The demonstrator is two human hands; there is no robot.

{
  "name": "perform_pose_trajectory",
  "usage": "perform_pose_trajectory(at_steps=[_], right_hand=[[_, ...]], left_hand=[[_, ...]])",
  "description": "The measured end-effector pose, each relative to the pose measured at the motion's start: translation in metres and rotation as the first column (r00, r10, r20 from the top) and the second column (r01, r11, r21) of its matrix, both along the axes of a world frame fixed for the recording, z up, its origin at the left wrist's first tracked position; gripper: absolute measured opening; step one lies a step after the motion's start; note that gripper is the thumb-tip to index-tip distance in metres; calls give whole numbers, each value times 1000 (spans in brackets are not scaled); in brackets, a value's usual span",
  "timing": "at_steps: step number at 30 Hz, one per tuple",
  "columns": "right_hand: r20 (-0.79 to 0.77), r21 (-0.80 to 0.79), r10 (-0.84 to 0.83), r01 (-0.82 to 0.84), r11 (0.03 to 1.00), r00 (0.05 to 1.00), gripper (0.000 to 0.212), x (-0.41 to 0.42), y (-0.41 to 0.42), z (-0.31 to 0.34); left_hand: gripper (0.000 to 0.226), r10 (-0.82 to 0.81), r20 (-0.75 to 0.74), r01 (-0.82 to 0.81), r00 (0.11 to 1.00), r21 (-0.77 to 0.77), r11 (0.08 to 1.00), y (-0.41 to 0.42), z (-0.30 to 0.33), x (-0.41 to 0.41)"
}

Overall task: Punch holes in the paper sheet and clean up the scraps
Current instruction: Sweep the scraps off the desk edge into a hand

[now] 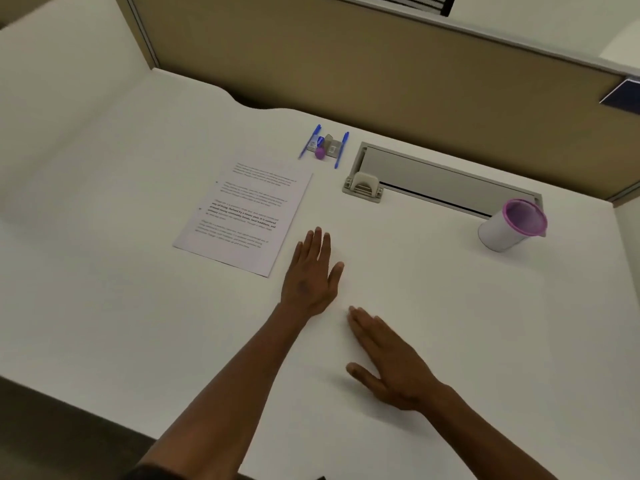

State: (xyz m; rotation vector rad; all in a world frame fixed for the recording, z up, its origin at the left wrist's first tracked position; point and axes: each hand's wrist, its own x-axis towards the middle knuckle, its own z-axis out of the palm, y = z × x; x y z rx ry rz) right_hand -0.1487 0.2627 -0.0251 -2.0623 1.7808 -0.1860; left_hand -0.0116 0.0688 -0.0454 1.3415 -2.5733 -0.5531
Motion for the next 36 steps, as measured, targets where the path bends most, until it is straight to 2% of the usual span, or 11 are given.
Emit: perform_pose_trajectory(at_steps=[3, 6, 8, 12, 17, 20, 22, 25, 31, 34, 36], right_hand=[[93, -69, -380, 387, 920, 920, 76, -38, 17, 7], [128, -22, -748, 756, 655, 652, 87, -102, 18, 3], [40, 25, -827, 827, 562, 561, 96, -139, 17, 0], [-153, -22, -738, 744, 668, 657, 95, -138, 19, -18], [-110, -50, -525, 523, 851, 844, 85, -44, 44, -27], [42, -45, -384, 386, 922, 922, 75, -5, 64, -25], [204, -7, -445, 456, 890, 872, 71, -12, 56, -18], [173, -33, -452, 463, 886, 875, 75, -40, 16, -10], [-42, -57, -222, 220, 974, 974, 78, -24, -10, -30], [54, -91, -110, 115, 989, 992, 72, -3, 27, -33], [229, -71, -107, 126, 989, 968, 68, 3, 45, -28]], left_hand=[[78, -7, 76, 6, 997, 22, 1000, -11, -11, -9], [84, -31, 82, 30, 996, 6, 1000, 10, -22, -6], [86, -71, 71, 72, 995, -12, 997, 36, -26, -5], [85, -176, 16, 176, 984, -48, 983, 100, -29, 2], [73, -302, -110, 304, 947, -1, 953, 155, -17, 15], [56, -114, -383, 195, 917, 180, 964, 161, 0, 21], [49, 152, -517, 50, 843, 356, 933, 154, 11, 21], [39, 356, -559, -101, 749, 435, 895, 137, 18, 26], [45, 397, -555, -162, 731, 424, 891, 148, 0, 40], [46, 321, -559, -157, 765, 321, 934, 163, -2, 38], [41, 320, -581, -184, 748, 282, 942, 171, 1, 41]])
